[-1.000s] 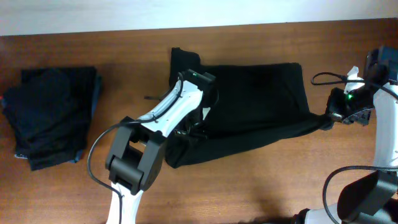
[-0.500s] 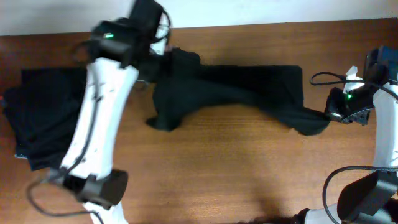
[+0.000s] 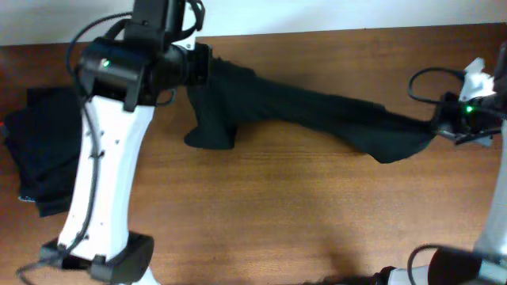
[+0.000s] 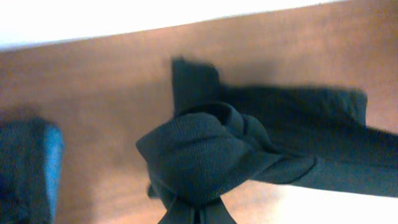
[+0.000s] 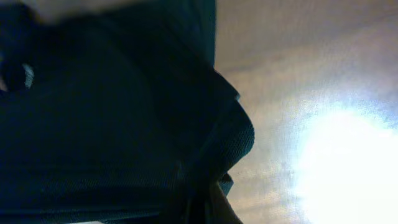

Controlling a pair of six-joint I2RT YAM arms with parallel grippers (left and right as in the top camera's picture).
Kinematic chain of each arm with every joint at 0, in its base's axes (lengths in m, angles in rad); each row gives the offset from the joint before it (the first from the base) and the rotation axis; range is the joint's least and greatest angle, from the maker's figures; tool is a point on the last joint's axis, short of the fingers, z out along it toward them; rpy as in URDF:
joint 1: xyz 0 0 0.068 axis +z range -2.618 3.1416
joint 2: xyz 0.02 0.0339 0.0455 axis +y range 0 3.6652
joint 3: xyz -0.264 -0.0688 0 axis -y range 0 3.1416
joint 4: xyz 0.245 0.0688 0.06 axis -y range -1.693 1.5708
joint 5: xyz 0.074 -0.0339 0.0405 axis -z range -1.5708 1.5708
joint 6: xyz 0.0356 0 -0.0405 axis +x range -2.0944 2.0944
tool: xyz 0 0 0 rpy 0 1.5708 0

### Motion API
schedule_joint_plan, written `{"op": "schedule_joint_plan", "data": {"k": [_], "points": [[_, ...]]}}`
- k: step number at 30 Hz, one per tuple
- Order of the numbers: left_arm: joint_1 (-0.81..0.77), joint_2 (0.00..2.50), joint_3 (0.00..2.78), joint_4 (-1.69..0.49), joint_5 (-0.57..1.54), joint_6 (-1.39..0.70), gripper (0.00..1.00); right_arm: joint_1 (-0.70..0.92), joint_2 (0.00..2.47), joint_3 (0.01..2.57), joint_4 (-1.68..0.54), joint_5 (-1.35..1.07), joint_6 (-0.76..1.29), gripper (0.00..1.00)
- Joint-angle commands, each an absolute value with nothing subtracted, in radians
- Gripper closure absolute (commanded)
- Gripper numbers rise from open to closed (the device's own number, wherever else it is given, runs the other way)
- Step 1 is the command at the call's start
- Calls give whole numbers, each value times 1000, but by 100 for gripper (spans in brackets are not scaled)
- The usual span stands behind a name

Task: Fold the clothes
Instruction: 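Lift the shirt high with both grippers and shake it out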

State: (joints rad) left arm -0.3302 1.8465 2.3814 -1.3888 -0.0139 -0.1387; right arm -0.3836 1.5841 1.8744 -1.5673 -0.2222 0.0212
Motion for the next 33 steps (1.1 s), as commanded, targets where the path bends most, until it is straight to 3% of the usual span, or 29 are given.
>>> {"op": "schedule_joint_plan", "data": {"k": [1, 11, 18, 29, 33], "points": [[-311, 1697, 2395, -1342, -186, -114, 100, -387, 1511, 1989, -1596, -229, 4, 96], [-311, 1461, 2395, -1275, -309, -60, 100, -387, 1377, 2250, -1624, -294, -46, 96], [-311, 1407, 2391, -1268, -356, -59, 100, -387, 1394, 2291, -1619, -311, -76, 96], [-249, 1756, 2370, -1213, -356, -59, 100, -282, 1771, 2291, -1595, -310, -168, 96], [-160, 1953, 2370, -963, -301, -50, 100, -202, 1948, 2291, -1413, -306, -174, 96]]}}
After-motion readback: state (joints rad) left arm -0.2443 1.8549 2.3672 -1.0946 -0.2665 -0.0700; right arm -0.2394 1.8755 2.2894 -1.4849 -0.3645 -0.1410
